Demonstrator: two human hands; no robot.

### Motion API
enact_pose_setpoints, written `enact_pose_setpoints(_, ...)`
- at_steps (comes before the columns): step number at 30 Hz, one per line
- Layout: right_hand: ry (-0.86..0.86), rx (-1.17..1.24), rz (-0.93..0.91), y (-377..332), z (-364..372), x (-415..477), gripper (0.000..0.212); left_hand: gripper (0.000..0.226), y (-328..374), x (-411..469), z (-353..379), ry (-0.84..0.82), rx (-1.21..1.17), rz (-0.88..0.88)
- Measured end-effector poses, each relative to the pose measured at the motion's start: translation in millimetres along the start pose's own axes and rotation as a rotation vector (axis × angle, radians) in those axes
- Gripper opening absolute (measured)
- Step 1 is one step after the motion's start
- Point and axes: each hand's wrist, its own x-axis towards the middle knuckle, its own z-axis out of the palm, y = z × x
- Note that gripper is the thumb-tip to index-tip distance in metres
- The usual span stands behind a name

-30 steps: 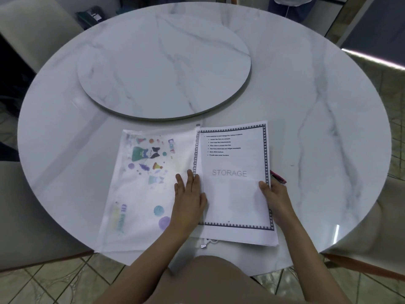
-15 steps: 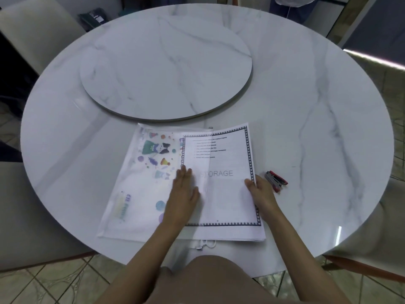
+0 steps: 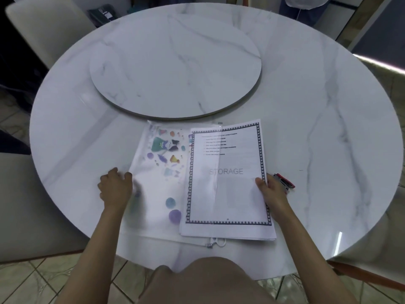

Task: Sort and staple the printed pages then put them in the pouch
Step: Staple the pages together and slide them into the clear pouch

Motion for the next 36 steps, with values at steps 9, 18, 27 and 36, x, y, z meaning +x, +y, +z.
enact_pose_setpoints(9, -0.03, 0.056, -0.091, -19.6, 15.9, -6.7, 0.02, 0.03, -4.9, -4.5, -11.6, -0.223, -0.254, 0.073)
enact_pose_setpoints(18, -0.037, 0.009, -0.238, -55.0, 28.3, -20.7, 0.014, 0.019, 13.6, -35.4, -25.6, -0.401, -0.702, 0.173)
enact_pose_setpoints(27, 0.047, -0.121, -0.36, -78.6, 27.0, -27.9, 0.016, 0.014, 26.2, -48.1, -36.8, -0.383, -0.845, 0.296)
enact_pose_setpoints(36, -0.015, 0.076, -0.437, -108.4, 19.7, -38.3, 0.015, 0.015, 39.8, -54.3, -44.2, -0.34, -0.956, 0.348)
